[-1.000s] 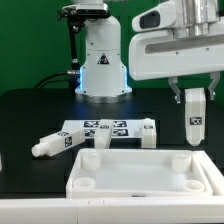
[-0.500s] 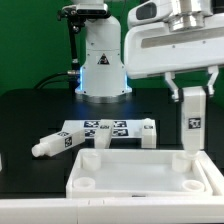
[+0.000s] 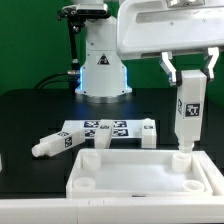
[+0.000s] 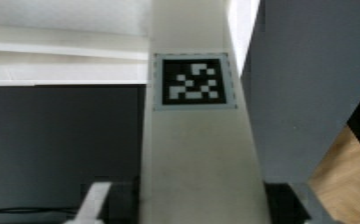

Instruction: Assemble desk

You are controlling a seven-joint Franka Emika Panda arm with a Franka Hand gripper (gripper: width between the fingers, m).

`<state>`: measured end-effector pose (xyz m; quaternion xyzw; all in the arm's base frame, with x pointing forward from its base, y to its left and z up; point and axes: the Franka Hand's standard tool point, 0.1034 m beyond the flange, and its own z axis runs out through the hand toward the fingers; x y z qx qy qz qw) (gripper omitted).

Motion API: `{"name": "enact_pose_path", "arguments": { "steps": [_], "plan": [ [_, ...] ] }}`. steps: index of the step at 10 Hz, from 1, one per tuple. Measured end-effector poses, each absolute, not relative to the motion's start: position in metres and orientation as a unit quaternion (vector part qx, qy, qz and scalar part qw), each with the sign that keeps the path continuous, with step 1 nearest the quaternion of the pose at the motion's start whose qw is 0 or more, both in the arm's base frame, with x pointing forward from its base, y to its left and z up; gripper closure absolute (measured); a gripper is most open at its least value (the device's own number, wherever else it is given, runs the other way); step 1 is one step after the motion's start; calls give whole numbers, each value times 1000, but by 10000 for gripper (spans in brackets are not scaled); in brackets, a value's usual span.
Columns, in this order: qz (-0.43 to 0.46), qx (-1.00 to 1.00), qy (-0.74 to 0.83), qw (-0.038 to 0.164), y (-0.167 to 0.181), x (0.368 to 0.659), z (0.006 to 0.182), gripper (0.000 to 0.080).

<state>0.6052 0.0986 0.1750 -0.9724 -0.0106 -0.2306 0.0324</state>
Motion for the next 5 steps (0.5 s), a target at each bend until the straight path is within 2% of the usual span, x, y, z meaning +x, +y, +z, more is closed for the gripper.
{"name": "enact_pose_path", "arguments": {
  "steps": [5],
  "plan": [
    [-308, -951, -30, 9, 101, 634, 157, 512]
  ]
}}
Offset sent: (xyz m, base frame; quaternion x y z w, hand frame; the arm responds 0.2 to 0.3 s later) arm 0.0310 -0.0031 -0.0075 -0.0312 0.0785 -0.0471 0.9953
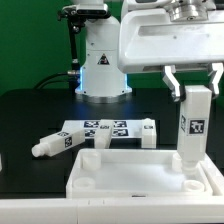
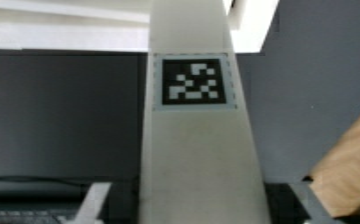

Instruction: Assemble desk

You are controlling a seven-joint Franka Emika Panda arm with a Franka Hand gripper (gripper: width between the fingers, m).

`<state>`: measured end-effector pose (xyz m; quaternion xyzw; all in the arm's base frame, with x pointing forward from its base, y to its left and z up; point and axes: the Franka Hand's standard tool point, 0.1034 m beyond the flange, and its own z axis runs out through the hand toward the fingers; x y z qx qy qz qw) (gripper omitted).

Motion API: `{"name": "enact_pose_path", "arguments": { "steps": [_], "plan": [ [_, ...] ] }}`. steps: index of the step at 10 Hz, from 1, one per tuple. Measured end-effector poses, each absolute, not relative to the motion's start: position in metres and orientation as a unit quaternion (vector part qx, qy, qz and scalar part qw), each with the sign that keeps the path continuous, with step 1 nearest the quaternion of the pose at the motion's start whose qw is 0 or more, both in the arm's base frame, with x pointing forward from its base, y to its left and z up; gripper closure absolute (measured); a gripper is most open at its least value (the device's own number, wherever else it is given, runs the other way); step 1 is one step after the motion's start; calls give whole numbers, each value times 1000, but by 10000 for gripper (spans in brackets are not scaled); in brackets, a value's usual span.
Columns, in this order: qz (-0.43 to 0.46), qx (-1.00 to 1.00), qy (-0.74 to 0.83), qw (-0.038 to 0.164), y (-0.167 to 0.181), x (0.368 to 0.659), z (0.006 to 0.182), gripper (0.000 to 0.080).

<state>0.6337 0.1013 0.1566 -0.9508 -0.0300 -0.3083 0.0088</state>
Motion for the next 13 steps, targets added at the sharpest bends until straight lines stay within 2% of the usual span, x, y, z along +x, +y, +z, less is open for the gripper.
{"name": "enact_pose_path", "arguments": {
  "steps": [13],
  "plan": [
    [-283, -958, -32, 8, 105, 633, 135, 512]
  ]
}}
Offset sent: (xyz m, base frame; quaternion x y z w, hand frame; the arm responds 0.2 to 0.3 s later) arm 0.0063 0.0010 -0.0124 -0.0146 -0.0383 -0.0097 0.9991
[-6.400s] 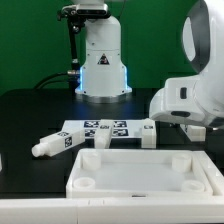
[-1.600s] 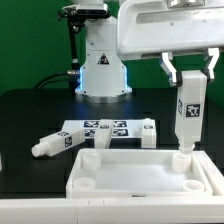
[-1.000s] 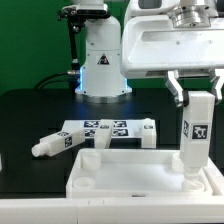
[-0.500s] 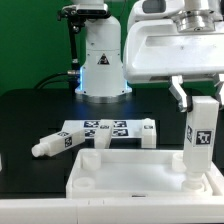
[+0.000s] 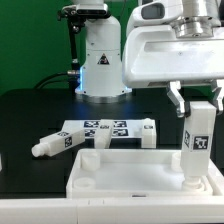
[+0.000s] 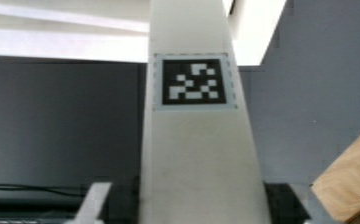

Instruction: Assemble desk

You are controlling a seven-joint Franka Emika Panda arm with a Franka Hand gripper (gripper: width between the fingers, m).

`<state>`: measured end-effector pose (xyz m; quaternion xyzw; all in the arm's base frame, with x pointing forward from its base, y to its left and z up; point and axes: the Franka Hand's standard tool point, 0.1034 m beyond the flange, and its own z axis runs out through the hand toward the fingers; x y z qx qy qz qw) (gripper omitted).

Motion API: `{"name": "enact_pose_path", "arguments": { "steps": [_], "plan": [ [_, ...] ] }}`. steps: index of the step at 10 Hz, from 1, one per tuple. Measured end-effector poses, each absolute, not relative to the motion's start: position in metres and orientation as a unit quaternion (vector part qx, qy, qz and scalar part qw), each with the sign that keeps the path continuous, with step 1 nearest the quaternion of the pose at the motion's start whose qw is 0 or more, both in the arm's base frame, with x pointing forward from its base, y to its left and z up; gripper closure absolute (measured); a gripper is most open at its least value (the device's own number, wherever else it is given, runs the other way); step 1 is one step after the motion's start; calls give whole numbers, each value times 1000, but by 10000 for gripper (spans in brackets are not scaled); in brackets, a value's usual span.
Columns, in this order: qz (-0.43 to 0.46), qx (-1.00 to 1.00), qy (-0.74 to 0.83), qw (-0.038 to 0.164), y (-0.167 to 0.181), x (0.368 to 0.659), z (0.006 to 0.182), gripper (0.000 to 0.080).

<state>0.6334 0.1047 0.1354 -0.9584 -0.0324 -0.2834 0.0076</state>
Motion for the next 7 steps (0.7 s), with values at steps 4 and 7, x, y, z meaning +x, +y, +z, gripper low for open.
{"name": "enact_pose_path", "arguments": {
  "steps": [4, 7],
  "plan": [
    [-279, -960, -34, 4, 104, 631, 123, 512],
    [-307, -951, -37, 0, 106, 634, 124, 512]
  ]
}}
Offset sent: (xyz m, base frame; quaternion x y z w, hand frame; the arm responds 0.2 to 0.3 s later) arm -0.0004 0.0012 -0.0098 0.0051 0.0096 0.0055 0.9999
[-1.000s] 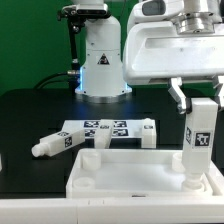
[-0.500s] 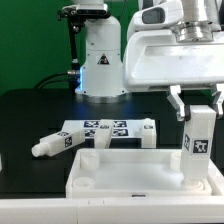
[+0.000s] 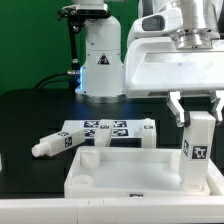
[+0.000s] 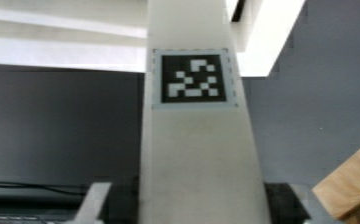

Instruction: Assemble desk

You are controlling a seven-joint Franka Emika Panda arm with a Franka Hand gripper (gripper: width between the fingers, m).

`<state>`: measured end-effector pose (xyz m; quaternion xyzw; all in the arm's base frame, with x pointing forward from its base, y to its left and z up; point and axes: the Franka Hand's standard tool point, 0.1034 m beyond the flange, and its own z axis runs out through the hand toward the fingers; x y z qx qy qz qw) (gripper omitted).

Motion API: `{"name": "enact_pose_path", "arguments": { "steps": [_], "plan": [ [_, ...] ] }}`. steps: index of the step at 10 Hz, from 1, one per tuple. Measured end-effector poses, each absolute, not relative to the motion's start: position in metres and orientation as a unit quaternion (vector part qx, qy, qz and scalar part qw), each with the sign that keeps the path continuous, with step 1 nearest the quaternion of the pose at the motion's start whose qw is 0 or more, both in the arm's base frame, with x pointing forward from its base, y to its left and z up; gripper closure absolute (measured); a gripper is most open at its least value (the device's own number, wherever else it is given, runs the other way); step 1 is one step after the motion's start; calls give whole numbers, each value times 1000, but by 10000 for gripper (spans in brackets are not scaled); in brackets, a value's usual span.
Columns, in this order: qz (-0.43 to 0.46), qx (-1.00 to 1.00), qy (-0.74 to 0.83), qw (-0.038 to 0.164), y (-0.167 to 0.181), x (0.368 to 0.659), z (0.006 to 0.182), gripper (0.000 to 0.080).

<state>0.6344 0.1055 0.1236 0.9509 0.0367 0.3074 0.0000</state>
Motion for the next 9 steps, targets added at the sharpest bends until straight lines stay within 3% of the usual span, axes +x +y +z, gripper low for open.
{"name": "enact_pose_path", "arguments": {
  "steps": [1, 3, 4, 5, 9],
  "plan": [
    [303, 952, 37, 0, 105, 634, 123, 512],
    [285, 958, 31, -7, 107, 641, 127, 273],
    [263, 964, 25, -11, 108, 644, 126, 273],
    [211, 977, 17, -21, 112, 647, 125, 176],
    [94, 995, 13, -29, 101, 641, 118, 151]
  ]
}}
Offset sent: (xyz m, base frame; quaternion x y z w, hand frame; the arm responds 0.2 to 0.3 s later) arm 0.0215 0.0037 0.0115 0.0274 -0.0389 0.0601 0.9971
